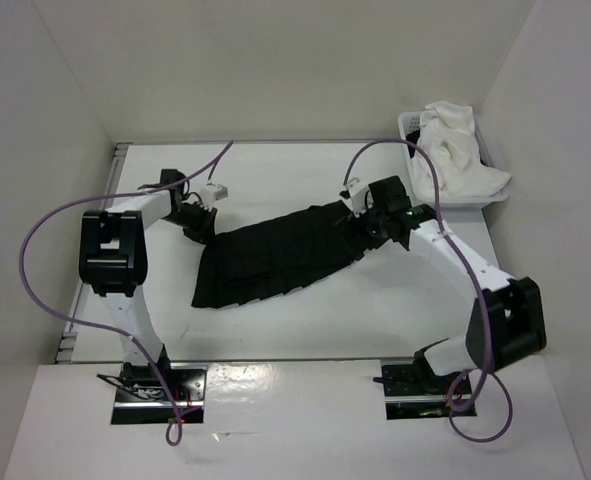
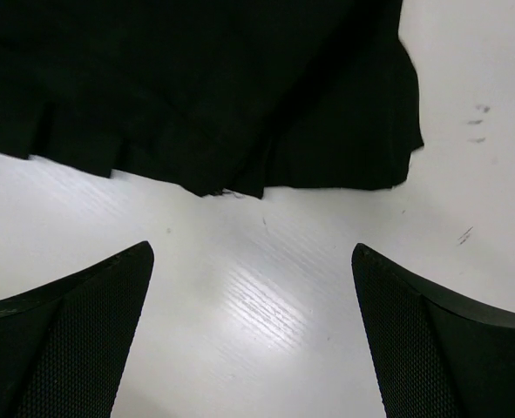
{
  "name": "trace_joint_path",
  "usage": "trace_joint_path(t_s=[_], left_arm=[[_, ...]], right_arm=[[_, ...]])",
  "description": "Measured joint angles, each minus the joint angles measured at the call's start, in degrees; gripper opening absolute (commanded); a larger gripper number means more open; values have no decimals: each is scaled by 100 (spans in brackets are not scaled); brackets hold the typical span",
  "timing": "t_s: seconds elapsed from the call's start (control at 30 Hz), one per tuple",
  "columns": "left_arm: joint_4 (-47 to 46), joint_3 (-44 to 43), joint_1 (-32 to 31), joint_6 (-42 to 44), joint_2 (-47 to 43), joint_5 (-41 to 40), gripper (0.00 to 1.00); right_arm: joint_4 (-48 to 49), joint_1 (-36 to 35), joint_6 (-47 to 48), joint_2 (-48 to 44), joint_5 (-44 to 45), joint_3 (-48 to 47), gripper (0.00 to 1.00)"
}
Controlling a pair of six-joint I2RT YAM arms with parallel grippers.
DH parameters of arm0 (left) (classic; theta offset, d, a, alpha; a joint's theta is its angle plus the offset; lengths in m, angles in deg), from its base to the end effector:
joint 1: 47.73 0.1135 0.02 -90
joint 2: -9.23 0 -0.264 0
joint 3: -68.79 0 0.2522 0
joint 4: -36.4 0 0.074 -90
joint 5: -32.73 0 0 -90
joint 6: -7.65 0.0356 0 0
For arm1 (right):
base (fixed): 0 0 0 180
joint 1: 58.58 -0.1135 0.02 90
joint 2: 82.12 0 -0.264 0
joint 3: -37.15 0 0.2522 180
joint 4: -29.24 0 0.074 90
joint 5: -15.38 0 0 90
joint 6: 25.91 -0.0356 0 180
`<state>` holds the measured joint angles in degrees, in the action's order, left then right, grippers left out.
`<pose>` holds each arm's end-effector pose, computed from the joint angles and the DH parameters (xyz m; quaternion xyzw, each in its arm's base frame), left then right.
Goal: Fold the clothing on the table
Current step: Fold the skirt
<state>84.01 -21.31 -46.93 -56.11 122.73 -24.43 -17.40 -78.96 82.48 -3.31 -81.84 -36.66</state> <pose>0.3908 -0.0139 0.1572 0.2538 0.9126 -0.2341 0.2190 0.2683 0.1044 0.2648 -0.3324 0.8823 0.0652 0.3268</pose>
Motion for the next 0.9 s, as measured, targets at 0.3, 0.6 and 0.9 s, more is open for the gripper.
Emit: trace_joint_path(t_s=[0.3,0.6,0.9], left_arm=[[-216,717,125,-275,-625,-417,0],[-326,1014,138,-382,-949,-450,0],[-455,1172,181,-378,-955,-444,0]], right_arm=[[0,629,107,1375,-96,-916,99],[-33,1698,286,2981,-1480,-2719,99],[-645,1786,470,4395,-2524,-3228,99]])
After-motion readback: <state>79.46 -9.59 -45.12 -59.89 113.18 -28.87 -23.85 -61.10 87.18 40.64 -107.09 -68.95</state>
